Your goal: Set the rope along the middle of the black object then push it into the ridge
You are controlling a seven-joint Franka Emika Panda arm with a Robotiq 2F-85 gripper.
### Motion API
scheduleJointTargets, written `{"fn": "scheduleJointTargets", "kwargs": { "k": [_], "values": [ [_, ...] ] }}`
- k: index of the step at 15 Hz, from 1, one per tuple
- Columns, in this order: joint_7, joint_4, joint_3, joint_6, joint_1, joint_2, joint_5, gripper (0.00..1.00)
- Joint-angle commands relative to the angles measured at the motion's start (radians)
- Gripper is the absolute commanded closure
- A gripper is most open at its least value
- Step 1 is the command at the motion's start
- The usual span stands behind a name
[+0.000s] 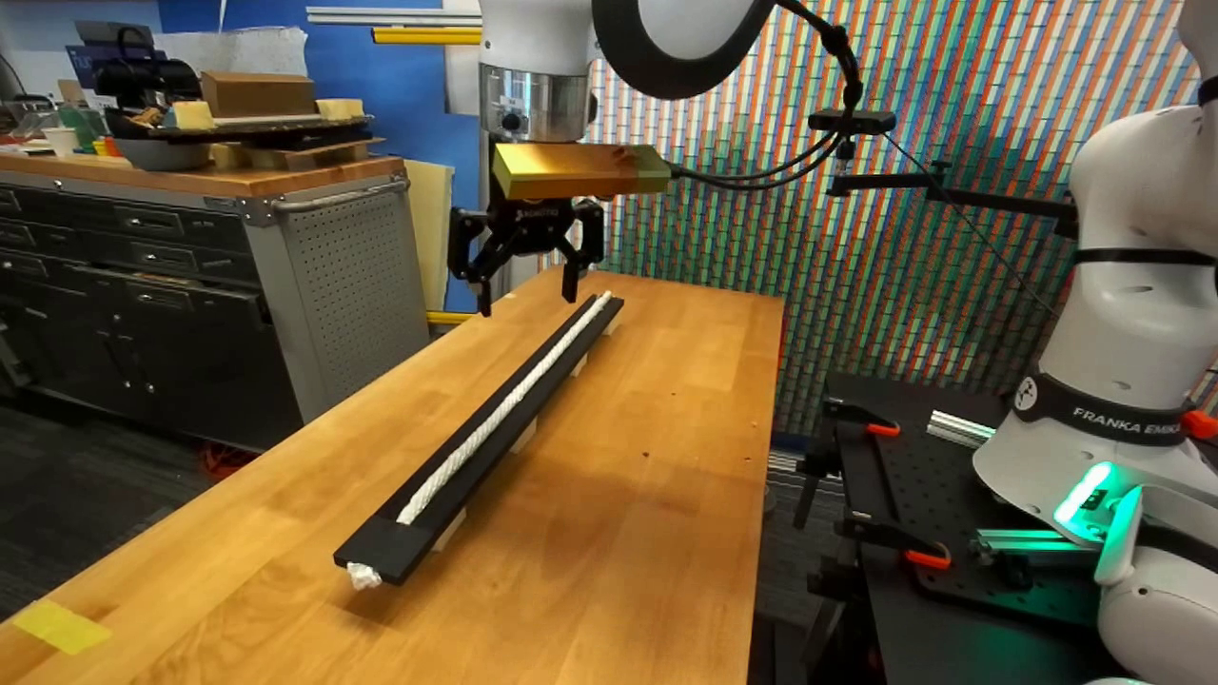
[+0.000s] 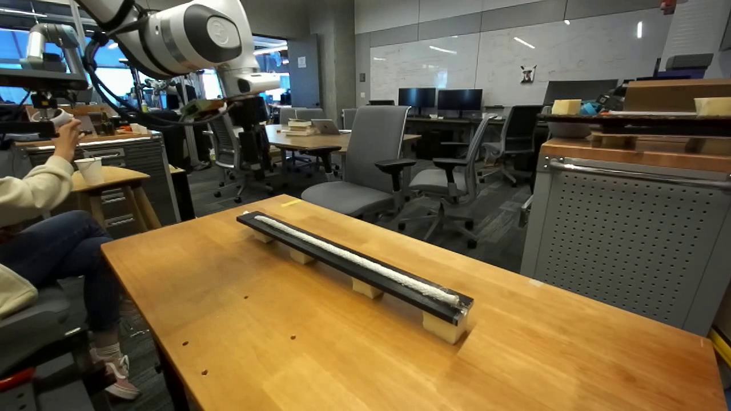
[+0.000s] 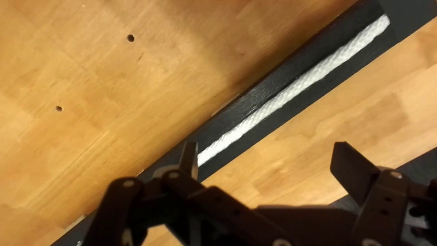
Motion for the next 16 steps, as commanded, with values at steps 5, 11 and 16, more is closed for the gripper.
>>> {"fn": "scheduleJointTargets", "kwargs": {
  "k": [5, 11, 16],
  "values": [
    [-0.169, -0.037, 0.090, -0.086, 0.090, 0.012, 0.028, 0.00],
    [-0.154, -0.046, 0.092, -0.111, 0.107, 0.023, 0.035, 0.00],
    [-0.162, -0.046, 0.092, -0.113, 0.107, 0.023, 0.035, 0.00]
  ]
}}
